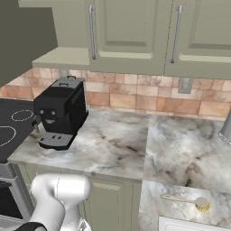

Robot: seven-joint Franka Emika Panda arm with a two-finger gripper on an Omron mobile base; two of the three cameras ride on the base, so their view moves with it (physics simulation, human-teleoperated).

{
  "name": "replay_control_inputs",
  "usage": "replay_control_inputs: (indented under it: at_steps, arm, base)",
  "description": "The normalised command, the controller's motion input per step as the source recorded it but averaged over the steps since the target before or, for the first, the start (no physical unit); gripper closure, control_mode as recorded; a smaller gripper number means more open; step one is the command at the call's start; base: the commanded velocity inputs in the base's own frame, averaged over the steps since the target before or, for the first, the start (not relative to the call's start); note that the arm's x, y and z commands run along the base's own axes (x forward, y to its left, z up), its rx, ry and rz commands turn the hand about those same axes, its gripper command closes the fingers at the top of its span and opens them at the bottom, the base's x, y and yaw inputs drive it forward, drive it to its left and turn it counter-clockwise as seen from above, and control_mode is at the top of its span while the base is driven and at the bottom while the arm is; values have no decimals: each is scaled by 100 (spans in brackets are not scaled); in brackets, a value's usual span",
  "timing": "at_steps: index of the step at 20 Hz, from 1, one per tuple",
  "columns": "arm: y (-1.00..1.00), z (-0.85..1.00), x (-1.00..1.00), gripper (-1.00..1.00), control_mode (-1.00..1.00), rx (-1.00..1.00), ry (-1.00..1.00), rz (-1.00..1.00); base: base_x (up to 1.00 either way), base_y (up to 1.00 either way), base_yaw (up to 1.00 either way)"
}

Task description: Open the cabinet. Pick the dish brush and place it next to the sink. Then close the cabinet.

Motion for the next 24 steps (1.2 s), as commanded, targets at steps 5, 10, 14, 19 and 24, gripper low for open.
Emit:
replay_control_inputs:
  at_steps: [5,10,14,19,24]
  arm:
    - [40,-1,7,-100,-100,-5,-22,10]
    - [39,0,11,-100,-100,0,-17,4]
    - [37,0,38,-100,-100,0,-18,0]
    - [31,0,41,-100,-100,0,-14,-6]
    - [30,-2,35,-100,-100,0,-10,-10]
  base:
    - [0,0,0]
    - [0,0,0]
    - [0,0,0]
    - [0,0,0]
    - [0,0,0]
